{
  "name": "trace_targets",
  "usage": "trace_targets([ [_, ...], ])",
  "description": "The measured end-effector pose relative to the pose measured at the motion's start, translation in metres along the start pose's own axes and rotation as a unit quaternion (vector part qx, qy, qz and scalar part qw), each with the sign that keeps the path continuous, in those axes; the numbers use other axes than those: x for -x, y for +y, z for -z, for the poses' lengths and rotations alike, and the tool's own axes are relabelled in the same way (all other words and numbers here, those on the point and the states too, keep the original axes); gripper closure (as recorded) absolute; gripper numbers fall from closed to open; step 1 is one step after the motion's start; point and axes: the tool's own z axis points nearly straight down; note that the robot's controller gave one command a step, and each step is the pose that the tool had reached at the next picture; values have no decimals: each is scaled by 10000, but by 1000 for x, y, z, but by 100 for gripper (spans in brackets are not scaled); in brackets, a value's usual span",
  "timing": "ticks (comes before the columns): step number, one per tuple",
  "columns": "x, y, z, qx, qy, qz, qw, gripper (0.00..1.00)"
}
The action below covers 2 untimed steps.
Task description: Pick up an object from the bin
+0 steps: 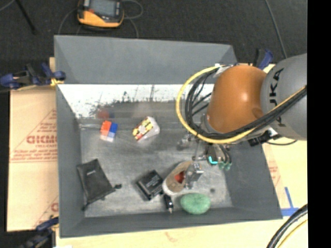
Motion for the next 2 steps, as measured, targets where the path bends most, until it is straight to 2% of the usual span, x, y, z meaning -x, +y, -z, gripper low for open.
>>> trace_targets([
  [1, 5, -10, -97, -6, -66, -272, 9996, 100],
  [2, 5, -10, -97, -8, -69, -273, 9996, 100],
])
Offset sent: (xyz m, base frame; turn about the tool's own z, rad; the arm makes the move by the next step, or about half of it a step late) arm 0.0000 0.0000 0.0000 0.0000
